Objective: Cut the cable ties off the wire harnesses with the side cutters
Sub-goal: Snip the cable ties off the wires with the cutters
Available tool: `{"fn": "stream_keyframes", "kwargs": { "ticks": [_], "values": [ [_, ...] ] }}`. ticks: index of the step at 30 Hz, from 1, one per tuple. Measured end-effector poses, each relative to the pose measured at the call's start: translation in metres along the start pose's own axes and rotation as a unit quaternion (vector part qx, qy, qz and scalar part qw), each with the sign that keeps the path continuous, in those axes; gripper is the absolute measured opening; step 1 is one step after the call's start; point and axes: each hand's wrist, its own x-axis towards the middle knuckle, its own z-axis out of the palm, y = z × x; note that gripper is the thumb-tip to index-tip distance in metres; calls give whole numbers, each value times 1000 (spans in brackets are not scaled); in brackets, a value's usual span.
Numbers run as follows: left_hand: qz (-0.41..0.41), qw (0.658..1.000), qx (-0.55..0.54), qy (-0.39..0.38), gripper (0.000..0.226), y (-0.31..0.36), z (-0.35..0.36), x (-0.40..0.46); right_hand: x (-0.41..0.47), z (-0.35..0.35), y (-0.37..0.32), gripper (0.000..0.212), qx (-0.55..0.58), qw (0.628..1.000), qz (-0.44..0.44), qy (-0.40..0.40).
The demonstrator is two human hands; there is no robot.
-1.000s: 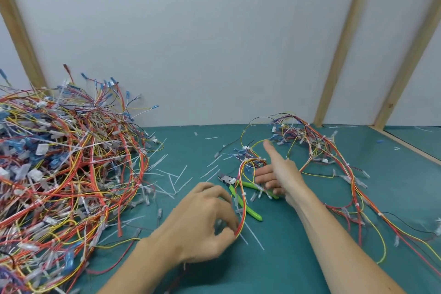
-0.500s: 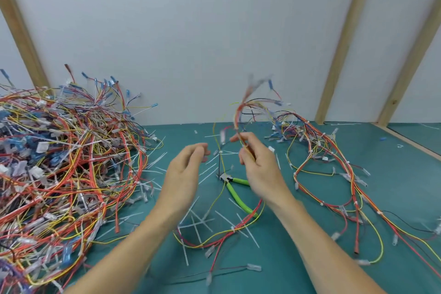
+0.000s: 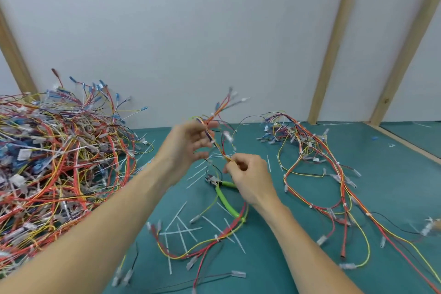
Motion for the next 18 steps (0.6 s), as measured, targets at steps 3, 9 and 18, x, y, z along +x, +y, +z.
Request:
{"fn": "stream_keyframes", "kwargs": {
  "ticks": [3,9,18],
  "values": [
    [47,997,56,16,17,12,-1,12,1,-2,15,29,3,994,78,76],
    [172,953,247,-37,11,25,63,40,5,0,19,32,219,960,164,62],
    [59,920,360,-141,34,-27,175,91,13,-13,36,32,65,935,201,285]
  ]
}}
